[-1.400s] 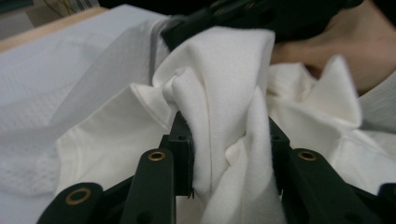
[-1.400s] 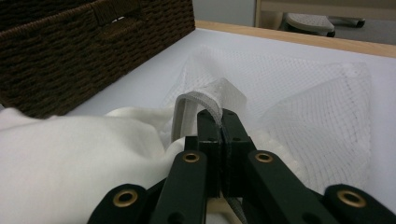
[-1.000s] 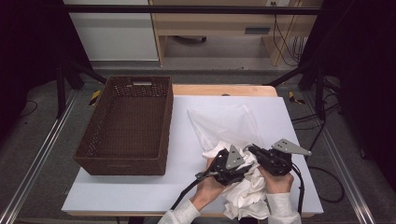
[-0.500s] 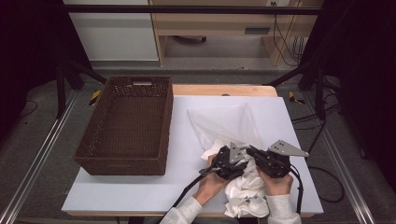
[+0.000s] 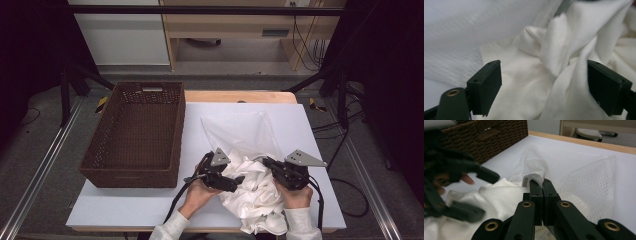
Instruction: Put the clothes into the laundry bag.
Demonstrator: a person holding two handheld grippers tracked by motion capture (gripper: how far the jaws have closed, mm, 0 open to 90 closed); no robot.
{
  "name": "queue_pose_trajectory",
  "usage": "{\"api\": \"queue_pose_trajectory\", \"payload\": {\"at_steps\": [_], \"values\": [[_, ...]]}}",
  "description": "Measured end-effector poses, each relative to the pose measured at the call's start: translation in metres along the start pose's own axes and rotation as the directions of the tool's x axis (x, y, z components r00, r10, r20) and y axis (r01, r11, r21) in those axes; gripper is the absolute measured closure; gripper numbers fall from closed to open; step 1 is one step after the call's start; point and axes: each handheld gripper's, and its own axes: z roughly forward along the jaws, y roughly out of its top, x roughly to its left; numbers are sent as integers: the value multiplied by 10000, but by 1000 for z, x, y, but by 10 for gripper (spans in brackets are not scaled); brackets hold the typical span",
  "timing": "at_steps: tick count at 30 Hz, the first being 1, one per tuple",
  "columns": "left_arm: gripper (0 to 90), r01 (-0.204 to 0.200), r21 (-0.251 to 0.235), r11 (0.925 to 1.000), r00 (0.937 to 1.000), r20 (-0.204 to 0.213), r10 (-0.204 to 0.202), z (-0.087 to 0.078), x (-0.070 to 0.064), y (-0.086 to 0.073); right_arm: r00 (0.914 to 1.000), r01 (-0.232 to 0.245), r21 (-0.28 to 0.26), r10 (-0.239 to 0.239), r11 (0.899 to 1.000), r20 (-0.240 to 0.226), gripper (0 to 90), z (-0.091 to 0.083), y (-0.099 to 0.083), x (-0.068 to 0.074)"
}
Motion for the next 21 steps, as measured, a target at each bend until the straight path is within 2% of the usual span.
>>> {"api": "queue_pose_trajectory", "payload": {"at_steps": [1, 3, 5, 6, 8, 11, 14, 16, 18, 21], "values": [[187, -84, 303, 9995, 9999, 146, 80, 9, 0, -2, 10000, 9, 4, -9, 10000, -9, 890, 0, 0, 0], [273, -292, 430, 9986, 9987, 431, 274, 19, -2, -6, 10000, 68, 27, -67, 10000, -34, 890, 1, 0, 1], [502, -309, -91, 9995, 9979, 571, 314, 13, -7, -6, 9999, 136, 106, -137, 9999, 95, 890, 1, 0, 1], [611, -436, -213, 9988, 9982, 407, 445, 9, -12, -5, 9998, 156, 120, -158, 9998, 134, 890, 2, 0, 1], [704, -755, -410, 9963, 9971, 66, 758, -3, -22, -3, 9998, 74, 101, -75, 9999, 157, 890, 1, 0, 0], [721, -1050, -925, 9902, 9944, -25, 1053, -25, -35, 3, 9997, -24, 33, 23, 10000, 240, 890, 1, 0, 0], [703, -1300, -1634, 9780, 9911, 60, 1327, -45, -54, 11, 9998, -112, -39, 113, 9999, 153, 891, 2, -1, 0], [688, -1671, -1607, 9728, 9859, -185, 1663, -49, -67, 16, 9999, -152, -75, 153, 9999, 62, 891, 3, -1, 1], [668, -1863, -1654, 9685, 9824, -421, 1818, -50, -76, 20, 9998, -175, -91, 175, 9998, 68, 891, 4, -1, 1], [662, -1952, -1562, 9683, 9796, -794, 1847, -50, -82, 24, 9996, -277, -136, 278, 9995, 94, 891, 3, -1, 0]]}}
